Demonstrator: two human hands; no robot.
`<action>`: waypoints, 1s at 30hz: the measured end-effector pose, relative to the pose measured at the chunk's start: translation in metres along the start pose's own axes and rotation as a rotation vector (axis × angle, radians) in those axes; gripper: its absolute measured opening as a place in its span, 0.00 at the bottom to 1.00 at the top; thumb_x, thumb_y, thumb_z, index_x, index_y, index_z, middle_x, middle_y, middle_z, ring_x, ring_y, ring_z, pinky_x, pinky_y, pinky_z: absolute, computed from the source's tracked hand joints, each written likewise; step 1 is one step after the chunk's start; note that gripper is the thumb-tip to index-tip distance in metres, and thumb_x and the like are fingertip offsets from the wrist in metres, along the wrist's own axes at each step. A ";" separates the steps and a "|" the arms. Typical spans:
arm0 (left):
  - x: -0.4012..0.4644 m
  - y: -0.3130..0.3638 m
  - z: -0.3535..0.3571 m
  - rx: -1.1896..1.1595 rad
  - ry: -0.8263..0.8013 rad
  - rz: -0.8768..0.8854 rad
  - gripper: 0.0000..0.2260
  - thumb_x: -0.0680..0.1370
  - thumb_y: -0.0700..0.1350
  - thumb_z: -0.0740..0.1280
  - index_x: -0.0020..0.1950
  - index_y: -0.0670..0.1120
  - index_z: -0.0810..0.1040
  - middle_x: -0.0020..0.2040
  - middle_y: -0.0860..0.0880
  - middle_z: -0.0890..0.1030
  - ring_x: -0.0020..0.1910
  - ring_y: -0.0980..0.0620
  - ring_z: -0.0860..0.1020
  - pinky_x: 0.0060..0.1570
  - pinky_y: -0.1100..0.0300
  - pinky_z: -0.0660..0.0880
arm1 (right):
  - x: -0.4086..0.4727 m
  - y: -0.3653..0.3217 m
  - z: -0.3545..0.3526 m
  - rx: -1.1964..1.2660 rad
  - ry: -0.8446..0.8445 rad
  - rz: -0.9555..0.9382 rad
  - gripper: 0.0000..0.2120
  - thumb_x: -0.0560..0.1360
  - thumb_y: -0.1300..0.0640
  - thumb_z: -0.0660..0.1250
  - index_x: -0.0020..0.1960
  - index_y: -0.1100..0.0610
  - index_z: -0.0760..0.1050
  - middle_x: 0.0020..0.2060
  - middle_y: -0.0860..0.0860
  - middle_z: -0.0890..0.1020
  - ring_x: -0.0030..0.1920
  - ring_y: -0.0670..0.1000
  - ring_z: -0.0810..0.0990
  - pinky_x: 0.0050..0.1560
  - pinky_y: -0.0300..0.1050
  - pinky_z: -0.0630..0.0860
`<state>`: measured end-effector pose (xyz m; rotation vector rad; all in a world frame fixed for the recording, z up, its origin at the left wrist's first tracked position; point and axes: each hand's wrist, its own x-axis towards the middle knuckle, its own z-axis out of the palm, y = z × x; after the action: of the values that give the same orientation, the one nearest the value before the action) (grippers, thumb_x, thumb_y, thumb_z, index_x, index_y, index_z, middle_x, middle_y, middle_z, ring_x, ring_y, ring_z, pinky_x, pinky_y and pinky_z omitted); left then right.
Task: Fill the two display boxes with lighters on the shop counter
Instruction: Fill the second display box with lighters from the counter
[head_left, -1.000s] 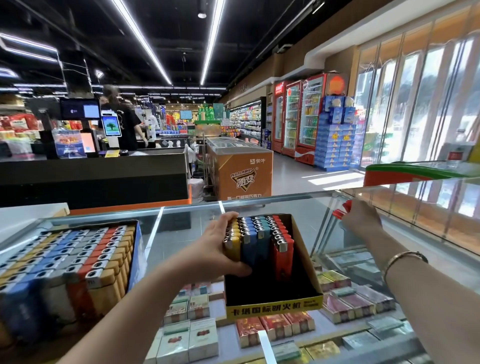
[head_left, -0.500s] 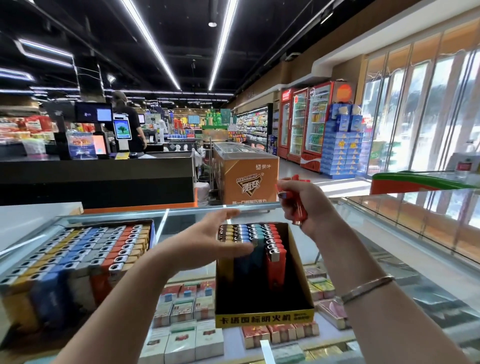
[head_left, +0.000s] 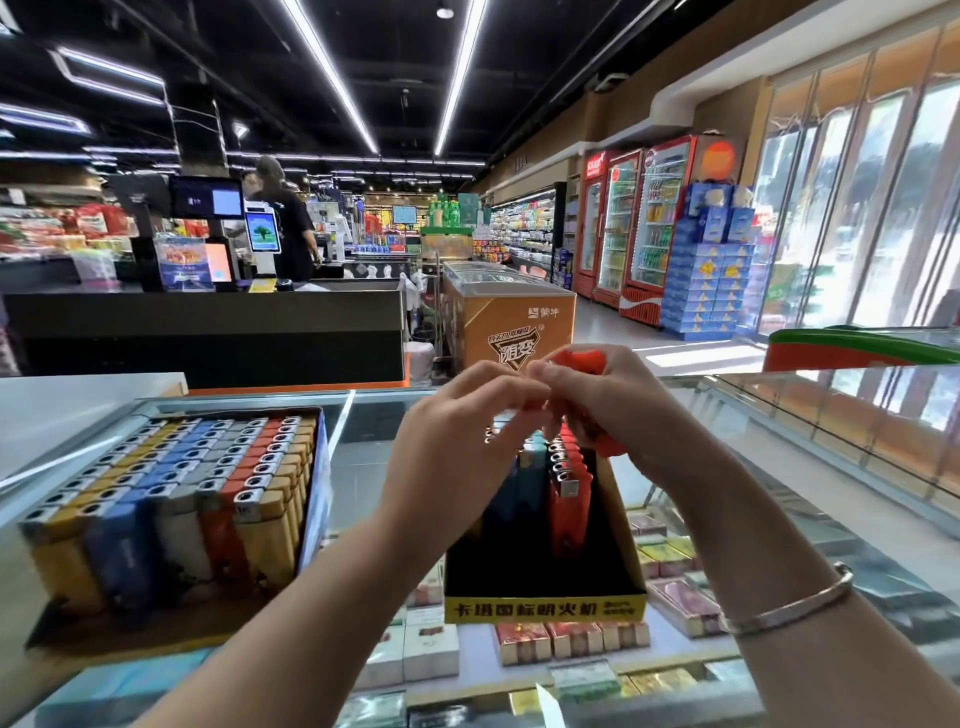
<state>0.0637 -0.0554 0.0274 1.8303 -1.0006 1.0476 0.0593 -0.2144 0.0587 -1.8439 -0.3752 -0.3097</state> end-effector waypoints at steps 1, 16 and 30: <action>0.002 0.000 -0.002 -0.027 0.041 -0.031 0.08 0.73 0.44 0.70 0.50 0.45 0.82 0.46 0.53 0.80 0.42 0.55 0.81 0.40 0.55 0.80 | 0.001 0.001 -0.004 0.035 0.007 0.016 0.10 0.74 0.55 0.67 0.45 0.63 0.77 0.25 0.52 0.79 0.22 0.47 0.72 0.22 0.37 0.67; 0.001 0.016 -0.005 -0.160 -0.219 -0.149 0.13 0.72 0.44 0.72 0.52 0.59 0.79 0.38 0.65 0.78 0.34 0.64 0.78 0.36 0.73 0.74 | 0.017 0.050 -0.012 -0.251 0.228 0.262 0.04 0.73 0.59 0.67 0.43 0.59 0.73 0.29 0.52 0.69 0.25 0.47 0.66 0.18 0.31 0.60; -0.002 0.034 -0.003 0.203 -0.476 0.178 0.07 0.71 0.46 0.69 0.47 0.48 0.84 0.44 0.52 0.83 0.35 0.52 0.82 0.34 0.56 0.81 | 0.020 0.053 -0.012 -0.305 0.254 0.229 0.06 0.72 0.57 0.68 0.39 0.58 0.73 0.29 0.51 0.72 0.28 0.48 0.69 0.18 0.33 0.63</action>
<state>0.0319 -0.0648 0.0349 2.2529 -1.3984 0.8547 0.0990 -0.2385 0.0239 -2.0903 0.0637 -0.4564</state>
